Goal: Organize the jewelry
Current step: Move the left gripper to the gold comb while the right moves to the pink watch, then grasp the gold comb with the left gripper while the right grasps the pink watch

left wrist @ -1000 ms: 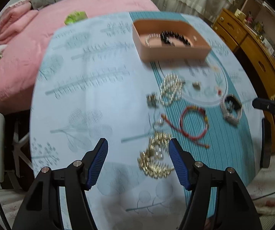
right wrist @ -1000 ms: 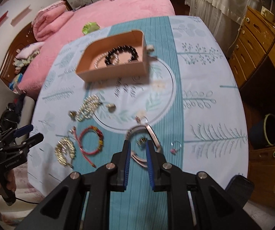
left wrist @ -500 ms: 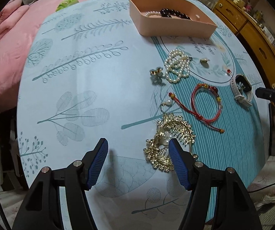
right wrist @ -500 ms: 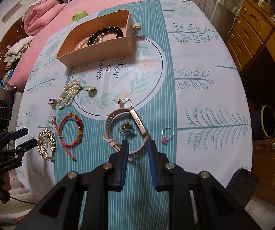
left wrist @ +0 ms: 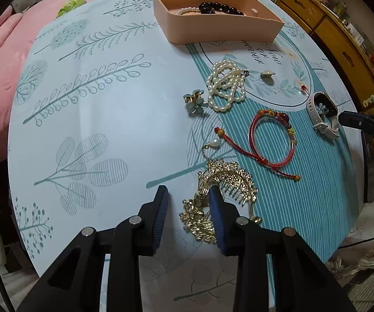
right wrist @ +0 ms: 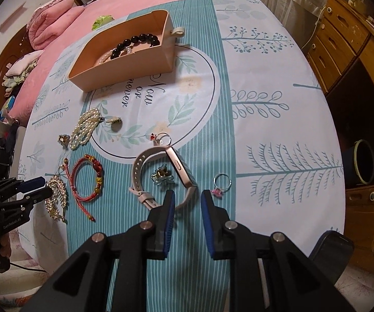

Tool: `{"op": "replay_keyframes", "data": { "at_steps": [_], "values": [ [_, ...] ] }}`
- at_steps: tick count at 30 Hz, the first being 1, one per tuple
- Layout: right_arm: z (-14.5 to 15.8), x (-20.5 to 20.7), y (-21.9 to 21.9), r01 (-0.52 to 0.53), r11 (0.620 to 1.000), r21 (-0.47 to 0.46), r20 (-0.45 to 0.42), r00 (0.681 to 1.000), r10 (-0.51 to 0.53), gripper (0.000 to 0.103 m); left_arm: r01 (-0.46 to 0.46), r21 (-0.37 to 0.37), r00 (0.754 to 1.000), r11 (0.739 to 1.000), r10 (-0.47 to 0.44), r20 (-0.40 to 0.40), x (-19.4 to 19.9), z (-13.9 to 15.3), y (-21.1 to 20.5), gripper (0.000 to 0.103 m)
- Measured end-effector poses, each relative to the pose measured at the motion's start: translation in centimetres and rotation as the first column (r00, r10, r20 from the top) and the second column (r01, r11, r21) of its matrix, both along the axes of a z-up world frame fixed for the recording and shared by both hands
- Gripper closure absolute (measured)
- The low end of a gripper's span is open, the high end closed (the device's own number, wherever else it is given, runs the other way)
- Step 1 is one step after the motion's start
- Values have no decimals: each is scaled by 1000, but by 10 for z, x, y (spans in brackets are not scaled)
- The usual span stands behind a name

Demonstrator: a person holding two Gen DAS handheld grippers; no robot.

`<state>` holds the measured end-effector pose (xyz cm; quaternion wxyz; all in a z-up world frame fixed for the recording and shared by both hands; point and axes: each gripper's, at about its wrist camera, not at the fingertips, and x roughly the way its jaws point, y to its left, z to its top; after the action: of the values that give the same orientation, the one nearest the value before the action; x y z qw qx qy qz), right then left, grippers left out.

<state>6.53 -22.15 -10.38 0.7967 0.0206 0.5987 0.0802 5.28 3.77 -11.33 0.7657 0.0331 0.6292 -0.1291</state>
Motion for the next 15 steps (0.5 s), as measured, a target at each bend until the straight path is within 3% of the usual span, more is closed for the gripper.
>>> {"op": "replay_keyframes", "data": {
  "at_steps": [4,15],
  "values": [
    [-4,0,0,9,1000,10,-7,1000,-9,83,0,27,1000,1000,-1,9,5,-2,-5,87],
    [-13,4,-7,38,999,38,-29,999,-37,83,-63,-5,998,998,63,-10,11,-5,2,88]
  ]
}}
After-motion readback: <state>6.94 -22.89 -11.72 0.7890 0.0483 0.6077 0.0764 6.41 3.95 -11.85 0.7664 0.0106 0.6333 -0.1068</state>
